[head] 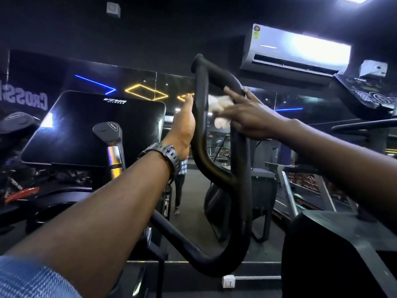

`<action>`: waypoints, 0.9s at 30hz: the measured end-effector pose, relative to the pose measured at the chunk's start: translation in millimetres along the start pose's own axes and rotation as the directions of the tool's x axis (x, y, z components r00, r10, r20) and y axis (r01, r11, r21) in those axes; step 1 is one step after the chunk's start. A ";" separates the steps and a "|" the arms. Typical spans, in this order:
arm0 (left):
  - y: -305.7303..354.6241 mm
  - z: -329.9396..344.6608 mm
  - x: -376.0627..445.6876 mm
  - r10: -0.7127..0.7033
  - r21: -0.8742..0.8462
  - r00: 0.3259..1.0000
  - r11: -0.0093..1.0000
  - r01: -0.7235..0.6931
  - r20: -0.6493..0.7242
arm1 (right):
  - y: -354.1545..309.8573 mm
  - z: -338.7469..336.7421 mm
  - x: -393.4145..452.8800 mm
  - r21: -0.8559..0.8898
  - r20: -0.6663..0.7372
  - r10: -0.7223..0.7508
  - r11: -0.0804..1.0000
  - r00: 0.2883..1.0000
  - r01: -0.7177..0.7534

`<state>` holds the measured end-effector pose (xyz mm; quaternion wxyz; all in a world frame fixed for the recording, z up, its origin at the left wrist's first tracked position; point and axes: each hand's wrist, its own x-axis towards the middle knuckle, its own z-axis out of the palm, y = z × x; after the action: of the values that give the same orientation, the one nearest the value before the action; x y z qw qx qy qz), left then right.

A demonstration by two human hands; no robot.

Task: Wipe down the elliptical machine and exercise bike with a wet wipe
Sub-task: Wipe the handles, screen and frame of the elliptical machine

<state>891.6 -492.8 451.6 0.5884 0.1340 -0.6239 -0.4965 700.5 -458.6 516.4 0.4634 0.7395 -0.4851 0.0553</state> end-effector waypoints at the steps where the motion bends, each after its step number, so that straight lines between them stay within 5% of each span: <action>1: 0.5 -1.8 -1.9 -0.005 0.009 1.000 1.000 0.005 0.013 | -4.6 -0.7 -12.2 -0.020 0.061 -0.084 0.996 0.995 0.085; 4: -0.9 -6.8 -2.7 -0.004 0.012 0.999 1.000 0.004 0.038 | 1.0 -11.3 -17.0 -0.179 0.126 -0.205 0.958 0.971 0.225; 7: 0.3 -5.8 -3.7 0.011 0.002 0.999 1.000 -0.011 0.039 | 14.8 -24.2 15.0 -0.331 0.044 -0.021 0.943 0.999 0.035; 14: -5.5 -2.3 -12.5 0.013 0.004 1.000 1.000 -0.013 0.011 | -64.2 -2.8 -47.4 -0.181 0.210 -0.109 0.972 0.972 0.148; 20: -11.2 -4.4 -28.4 -0.002 -0.034 1.000 0.999 0.002 -0.005 | -152.2 2.0 -80.0 -0.001 0.009 0.260 0.966 0.966 -0.260; 24: -9.8 -2.4 -33.2 -0.013 -0.070 1.000 0.997 0.013 -0.002 | -175.2 -10.3 -51.1 0.308 -0.057 0.515 0.824 0.855 -0.476; 27: -9.3 -6.0 -33.2 -0.033 -0.083 0.999 0.996 0.033 0.004 | -159.7 -16.6 -11.8 0.718 0.029 0.709 0.475 0.704 -0.508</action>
<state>901.9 -475.0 423.3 0.5844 0.1191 -0.6010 -0.5321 823.2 -422.6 418.7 0.1695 0.6145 -0.5927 0.4923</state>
